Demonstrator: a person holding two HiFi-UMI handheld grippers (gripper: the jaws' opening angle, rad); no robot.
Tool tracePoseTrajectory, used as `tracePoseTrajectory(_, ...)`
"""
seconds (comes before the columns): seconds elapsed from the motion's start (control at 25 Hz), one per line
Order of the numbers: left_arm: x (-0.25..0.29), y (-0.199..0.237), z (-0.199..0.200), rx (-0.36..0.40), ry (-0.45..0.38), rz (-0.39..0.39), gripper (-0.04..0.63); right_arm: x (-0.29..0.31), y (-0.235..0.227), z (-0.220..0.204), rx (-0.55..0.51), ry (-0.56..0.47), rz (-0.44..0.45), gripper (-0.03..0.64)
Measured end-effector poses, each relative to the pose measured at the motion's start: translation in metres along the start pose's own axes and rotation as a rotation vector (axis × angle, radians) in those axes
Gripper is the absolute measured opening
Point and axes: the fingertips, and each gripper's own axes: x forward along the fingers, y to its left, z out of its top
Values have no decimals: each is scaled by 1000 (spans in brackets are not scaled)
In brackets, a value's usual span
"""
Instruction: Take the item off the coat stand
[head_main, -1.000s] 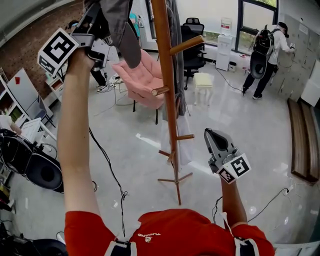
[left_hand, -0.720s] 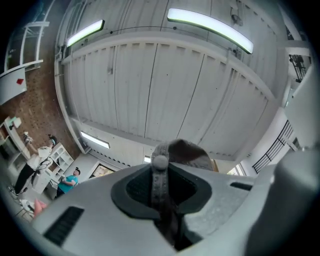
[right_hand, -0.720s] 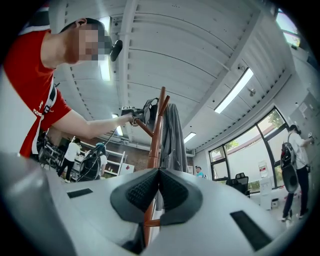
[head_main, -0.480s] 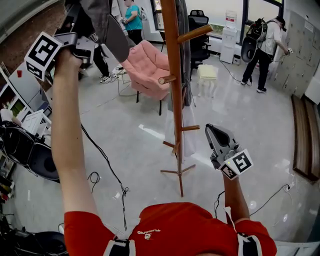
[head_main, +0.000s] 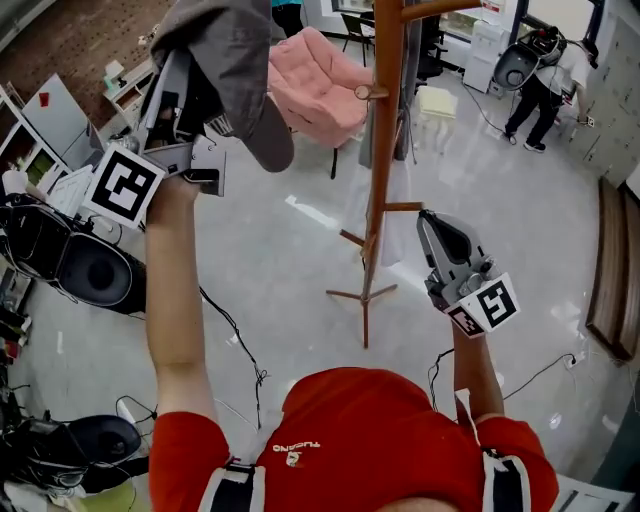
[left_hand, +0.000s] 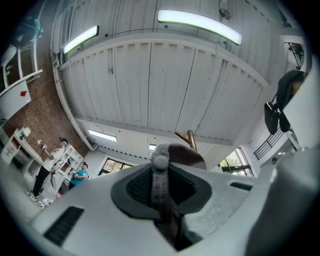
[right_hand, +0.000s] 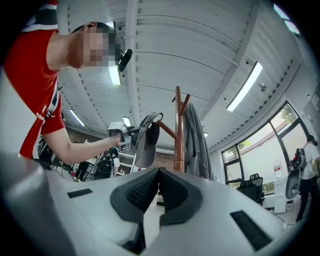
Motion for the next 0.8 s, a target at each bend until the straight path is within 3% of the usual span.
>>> tracePoseTrajectory(0.4, -101, -39, -75, 67, 73, 36, 66, 16, 34, 17, 9, -58, 72, 23)
tracePoseTrajectory(0.64, -132, -63, -111, 32, 92, 53, 66, 8, 37, 29, 23, -85, 55, 24)
tracePoseTrajectory(0.8, -144, -78, -131, 58, 105, 48, 66, 5, 37, 36, 23, -101, 41, 23)
